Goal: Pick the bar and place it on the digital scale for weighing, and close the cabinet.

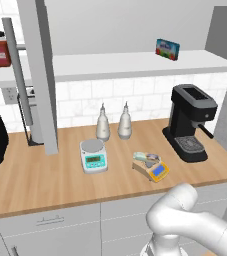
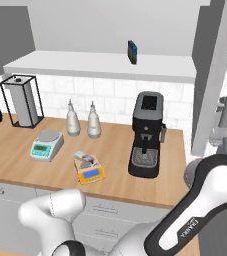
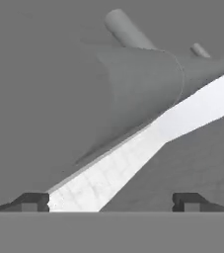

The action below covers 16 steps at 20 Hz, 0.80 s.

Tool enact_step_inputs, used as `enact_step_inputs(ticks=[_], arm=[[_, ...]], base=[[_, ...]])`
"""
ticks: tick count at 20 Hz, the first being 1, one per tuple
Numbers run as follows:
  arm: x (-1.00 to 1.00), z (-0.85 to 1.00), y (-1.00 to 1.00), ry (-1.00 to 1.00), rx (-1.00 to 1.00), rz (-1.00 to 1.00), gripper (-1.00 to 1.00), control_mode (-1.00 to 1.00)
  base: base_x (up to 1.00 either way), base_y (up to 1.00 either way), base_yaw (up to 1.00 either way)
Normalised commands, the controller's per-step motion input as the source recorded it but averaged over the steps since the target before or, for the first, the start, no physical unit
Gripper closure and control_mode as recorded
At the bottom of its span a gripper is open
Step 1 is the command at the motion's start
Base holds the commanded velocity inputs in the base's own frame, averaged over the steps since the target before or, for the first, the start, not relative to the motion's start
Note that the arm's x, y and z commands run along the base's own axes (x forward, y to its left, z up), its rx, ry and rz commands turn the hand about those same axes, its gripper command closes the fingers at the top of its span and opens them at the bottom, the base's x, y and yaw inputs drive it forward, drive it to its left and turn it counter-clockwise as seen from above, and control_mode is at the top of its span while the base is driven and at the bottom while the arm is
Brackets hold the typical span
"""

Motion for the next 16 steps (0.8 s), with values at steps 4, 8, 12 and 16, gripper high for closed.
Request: enact_step_inputs(ticks=[4, 8, 12, 16], arm=[[0.0, 0.76, 1.0, -0.21, 0.0, 0.37, -1.0, -1.0], [0.29, 0.59, 1.0, -0.16, 0.0, 0.35, -1.0, -1.0], [0.47, 0.31, 1.0, -0.06, 0.0, 0.27, -1.0, -1.0], [0.71, 0.07, 1.0, 0.05, -0.01, 0.04, -1.0, -1.0]], base=[[0.0, 0.0, 0.0], [0.0, 0.0, 0.0], [0.0, 0.0, 0.0], [0.0, 0.0, 0.0]])
